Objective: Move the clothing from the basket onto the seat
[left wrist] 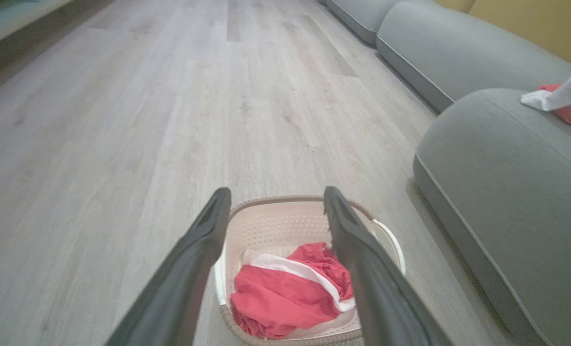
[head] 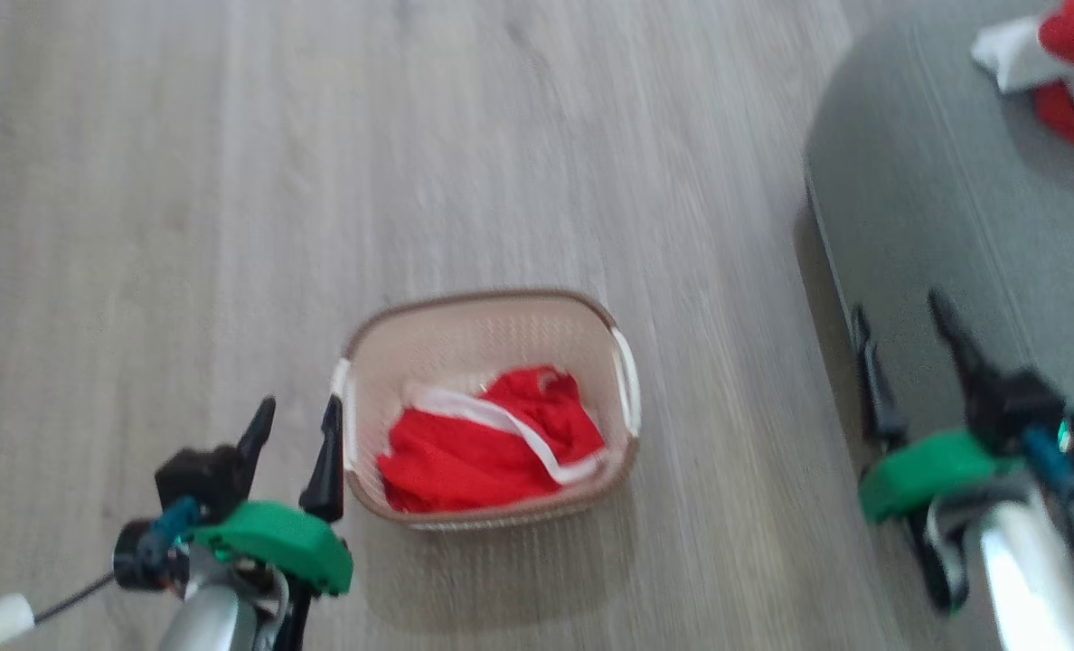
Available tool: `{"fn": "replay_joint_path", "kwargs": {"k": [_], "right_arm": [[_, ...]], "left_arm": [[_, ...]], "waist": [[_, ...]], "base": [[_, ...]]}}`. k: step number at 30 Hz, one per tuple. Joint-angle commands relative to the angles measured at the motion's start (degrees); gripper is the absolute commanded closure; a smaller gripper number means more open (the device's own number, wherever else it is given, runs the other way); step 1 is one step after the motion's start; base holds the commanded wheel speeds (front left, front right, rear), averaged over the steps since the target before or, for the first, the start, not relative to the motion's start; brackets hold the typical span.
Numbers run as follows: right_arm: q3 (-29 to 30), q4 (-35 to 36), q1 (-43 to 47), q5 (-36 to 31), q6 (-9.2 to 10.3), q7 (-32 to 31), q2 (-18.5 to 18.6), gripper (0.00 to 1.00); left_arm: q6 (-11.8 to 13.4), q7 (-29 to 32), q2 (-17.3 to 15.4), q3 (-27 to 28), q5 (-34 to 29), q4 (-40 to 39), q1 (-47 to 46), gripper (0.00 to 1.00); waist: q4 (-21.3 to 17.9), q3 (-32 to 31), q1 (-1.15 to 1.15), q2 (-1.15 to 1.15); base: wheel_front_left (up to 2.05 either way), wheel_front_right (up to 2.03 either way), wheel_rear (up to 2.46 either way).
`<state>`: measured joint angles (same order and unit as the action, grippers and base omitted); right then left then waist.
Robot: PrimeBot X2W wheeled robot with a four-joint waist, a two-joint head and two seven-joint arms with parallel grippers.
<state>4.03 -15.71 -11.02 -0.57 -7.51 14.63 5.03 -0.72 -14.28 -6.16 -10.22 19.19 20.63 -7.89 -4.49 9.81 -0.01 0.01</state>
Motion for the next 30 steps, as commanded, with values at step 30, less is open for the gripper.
{"fn": "replay_joint_path", "kwargs": {"k": [30], "right_arm": [[-2.6, -1.5, 6.1, 0.2, 0.02, 0.4, -2.1, 0.0]], "left_arm": [[-3.9, -0.7, 3.3, 8.6, -4.3, -1.7, 2.7, 0.0]], "waist": [[4.8, -7.6, 0.01, -0.01]], "base": [[0.0, 0.0, 0.0]]}}
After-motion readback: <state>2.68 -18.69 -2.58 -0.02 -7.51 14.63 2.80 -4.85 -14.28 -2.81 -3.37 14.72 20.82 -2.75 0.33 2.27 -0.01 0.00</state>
